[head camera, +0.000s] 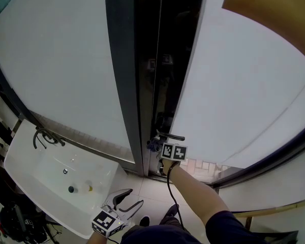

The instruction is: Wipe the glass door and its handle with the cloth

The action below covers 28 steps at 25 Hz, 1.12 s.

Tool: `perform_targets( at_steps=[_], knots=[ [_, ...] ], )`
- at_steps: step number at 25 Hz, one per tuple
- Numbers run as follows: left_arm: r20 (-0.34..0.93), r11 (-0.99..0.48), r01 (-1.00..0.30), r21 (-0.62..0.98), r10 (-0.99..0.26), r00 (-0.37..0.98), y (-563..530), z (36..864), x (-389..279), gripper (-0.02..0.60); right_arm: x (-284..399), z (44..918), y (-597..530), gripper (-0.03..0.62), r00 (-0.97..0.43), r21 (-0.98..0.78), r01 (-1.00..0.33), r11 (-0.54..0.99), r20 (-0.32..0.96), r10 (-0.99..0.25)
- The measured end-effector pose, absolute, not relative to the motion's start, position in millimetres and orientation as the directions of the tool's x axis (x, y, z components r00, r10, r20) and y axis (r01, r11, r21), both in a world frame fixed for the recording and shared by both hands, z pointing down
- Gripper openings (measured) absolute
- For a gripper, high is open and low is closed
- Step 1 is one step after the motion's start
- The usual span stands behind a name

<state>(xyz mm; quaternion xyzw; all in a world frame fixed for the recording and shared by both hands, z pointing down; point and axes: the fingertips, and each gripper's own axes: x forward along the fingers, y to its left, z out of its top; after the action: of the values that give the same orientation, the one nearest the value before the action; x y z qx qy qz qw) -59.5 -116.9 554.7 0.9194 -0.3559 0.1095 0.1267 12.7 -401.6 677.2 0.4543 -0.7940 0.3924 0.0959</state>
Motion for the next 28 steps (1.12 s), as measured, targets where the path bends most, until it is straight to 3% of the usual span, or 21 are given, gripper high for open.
perform_targets(
  at_steps=[4, 15, 28],
  knots=[
    [0.289, -0.717, -0.681, 0.152, -0.626, 0.724, -117, 553, -55, 0.222, 10, 696, -403, 0.147, -0.568, -0.524, -0.806, 0.277, 0.550, -0.613],
    [0.273, -0.727, -0.669, 0.151, -0.620, 0.735, -117, 551, -54, 0.222, 32, 651, -386, 0.146, -0.630, -0.634, -0.716, 0.293, 0.405, -0.663],
    [0.283, -0.726, -0.669, 0.157, -0.616, 0.735, -123, 558, -43, 0.222, 19, 657, -402, 0.146, -0.612, -0.641, -0.725, 0.253, 0.429, -0.665]
  ],
)
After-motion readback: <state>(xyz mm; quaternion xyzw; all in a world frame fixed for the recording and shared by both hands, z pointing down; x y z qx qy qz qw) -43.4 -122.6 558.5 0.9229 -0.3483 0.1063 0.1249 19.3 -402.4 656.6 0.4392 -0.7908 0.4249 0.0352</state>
